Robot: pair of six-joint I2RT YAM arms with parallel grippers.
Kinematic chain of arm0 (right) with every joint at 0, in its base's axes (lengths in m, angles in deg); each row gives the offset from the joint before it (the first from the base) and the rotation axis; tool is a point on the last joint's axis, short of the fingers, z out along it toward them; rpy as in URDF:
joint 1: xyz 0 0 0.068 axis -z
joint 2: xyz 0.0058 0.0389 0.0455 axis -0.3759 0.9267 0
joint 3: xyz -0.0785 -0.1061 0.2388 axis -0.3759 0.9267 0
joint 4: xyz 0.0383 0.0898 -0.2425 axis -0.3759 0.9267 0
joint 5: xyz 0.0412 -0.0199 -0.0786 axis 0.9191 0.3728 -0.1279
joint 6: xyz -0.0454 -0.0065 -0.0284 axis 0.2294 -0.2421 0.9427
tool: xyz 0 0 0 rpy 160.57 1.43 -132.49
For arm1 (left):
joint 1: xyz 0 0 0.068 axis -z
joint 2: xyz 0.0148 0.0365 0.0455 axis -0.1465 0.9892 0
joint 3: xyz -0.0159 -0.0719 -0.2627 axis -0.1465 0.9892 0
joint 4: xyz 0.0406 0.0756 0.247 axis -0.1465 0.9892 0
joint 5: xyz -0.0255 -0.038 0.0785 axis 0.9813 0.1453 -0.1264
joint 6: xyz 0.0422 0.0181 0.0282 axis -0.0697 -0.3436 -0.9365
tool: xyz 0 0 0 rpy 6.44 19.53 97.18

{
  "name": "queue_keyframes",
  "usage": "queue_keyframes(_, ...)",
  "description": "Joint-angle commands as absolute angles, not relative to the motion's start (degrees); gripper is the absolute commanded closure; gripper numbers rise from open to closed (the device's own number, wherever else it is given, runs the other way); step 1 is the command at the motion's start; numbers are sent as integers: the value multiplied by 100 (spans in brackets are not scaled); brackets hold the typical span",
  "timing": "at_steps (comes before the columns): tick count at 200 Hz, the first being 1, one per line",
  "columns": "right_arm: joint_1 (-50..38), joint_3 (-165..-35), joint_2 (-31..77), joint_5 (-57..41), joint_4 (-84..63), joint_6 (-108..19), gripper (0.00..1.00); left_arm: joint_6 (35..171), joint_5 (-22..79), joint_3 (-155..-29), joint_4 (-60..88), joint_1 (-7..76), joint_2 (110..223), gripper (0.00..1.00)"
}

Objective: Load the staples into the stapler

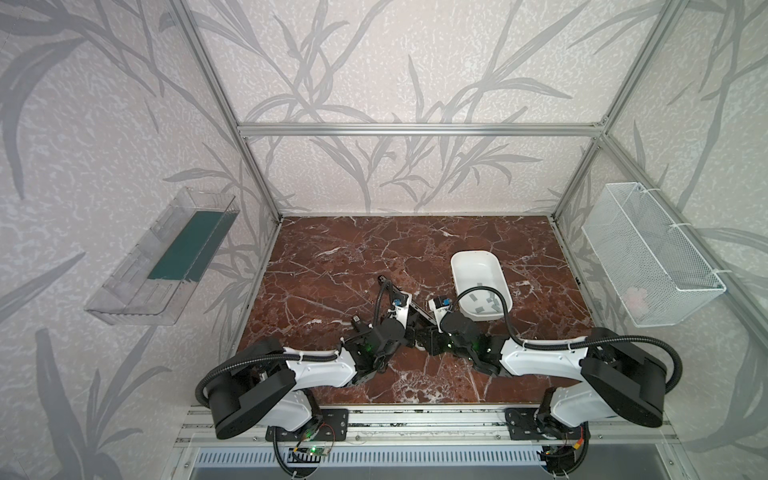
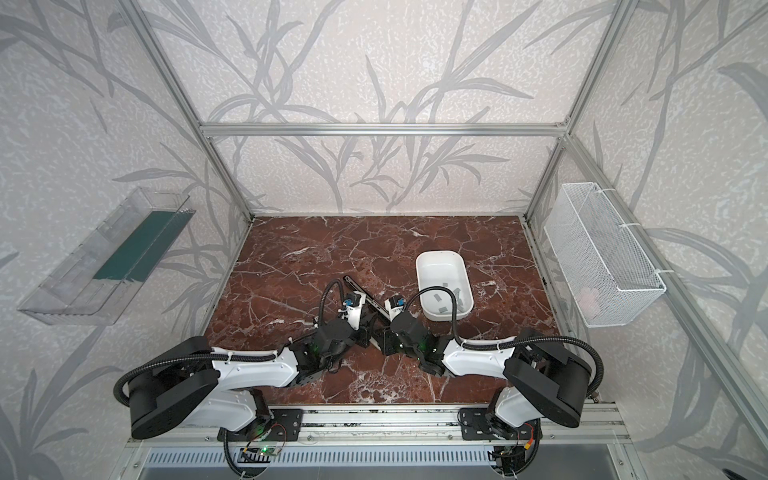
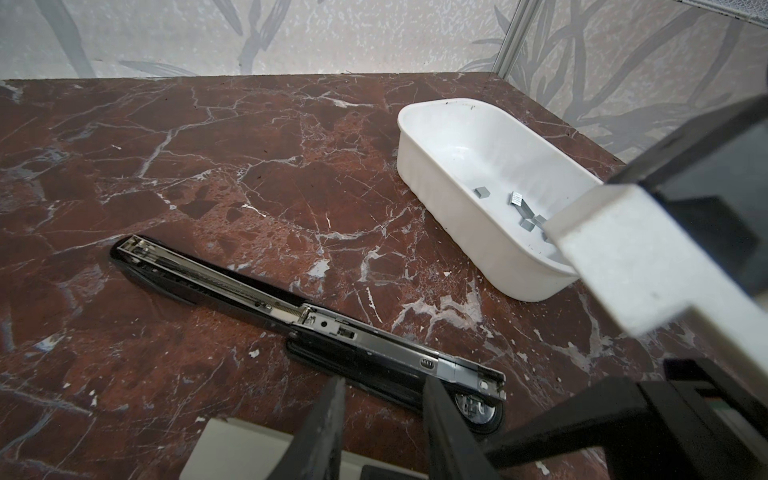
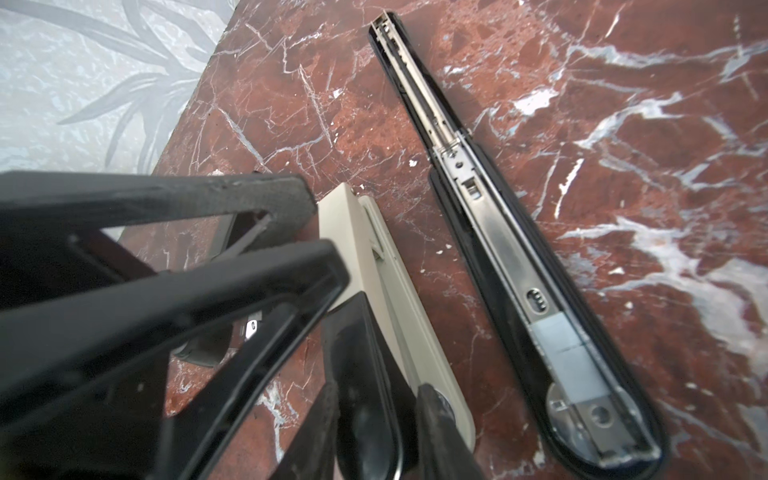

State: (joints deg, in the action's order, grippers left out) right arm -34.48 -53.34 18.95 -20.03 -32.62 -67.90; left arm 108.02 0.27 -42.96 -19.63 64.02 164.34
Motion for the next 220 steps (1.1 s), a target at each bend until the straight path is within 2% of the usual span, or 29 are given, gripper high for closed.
queue_keyframes(1,-3505,-5170,1969,-2017,-3038,-6890,71,11051,46,-4327,-2063,6379,16607,65)
queue_keyframes(34,-3570,-5019,1868,-2243,-3010,-6711,74,11158,102,-4394,-2245,6379,17056,66)
queue_keyframes(76,-4118,-4871,2096,-2809,-3128,-6576,74,11286,36,-4138,-3305,6396,17813,66)
queue_keyframes(109,-4138,-4694,2332,-2853,-3455,-6666,74,11323,-110,-3941,-3871,6397,18100,66)
queue_keyframes(138,-4383,-4684,2414,-3129,-3577,-6719,75,11257,-124,-4042,-3453,6396,17894,66)
queue_keyframes(163,-4459,-4727,2042,-3347,-3409,-6546,72,11136,-326,-4091,-3104,6380,17606,64)
queue_keyframes(203,-4433,-5098,964,-3652,-2428,-5821,61,10921,-570,-4662,-1345,6186,16504,59)
queue_keyframes(220,-4346,-5129,564,-3848,-2176,-5605,58,11252,-107,-4911,-536,5739,16178,56)
